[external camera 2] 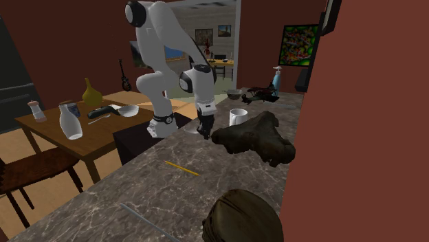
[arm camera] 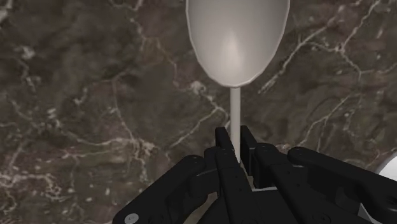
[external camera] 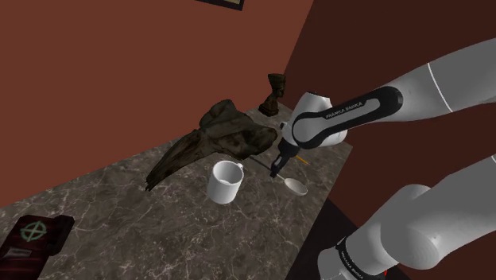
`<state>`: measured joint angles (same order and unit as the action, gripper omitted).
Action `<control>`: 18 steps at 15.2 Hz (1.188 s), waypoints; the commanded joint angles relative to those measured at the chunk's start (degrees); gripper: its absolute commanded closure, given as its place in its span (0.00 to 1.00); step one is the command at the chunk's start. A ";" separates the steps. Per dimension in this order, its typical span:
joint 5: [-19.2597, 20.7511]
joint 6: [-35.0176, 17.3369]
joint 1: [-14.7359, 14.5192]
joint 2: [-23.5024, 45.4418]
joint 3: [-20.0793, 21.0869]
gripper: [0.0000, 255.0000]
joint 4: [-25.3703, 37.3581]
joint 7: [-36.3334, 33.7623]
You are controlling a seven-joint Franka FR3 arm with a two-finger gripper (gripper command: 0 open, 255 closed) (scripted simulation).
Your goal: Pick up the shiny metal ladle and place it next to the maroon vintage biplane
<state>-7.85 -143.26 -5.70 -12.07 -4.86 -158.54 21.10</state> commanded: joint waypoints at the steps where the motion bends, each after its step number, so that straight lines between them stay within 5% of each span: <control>1: 0.49 1.84 0.19 -1.46 0.09 1.00 0.37 -0.47; 18: 3.01 18.45 1.33 -12.85 0.79 1.00 5.72 -3.30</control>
<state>-4.89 -125.60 -4.39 -24.32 -4.14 -153.07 17.97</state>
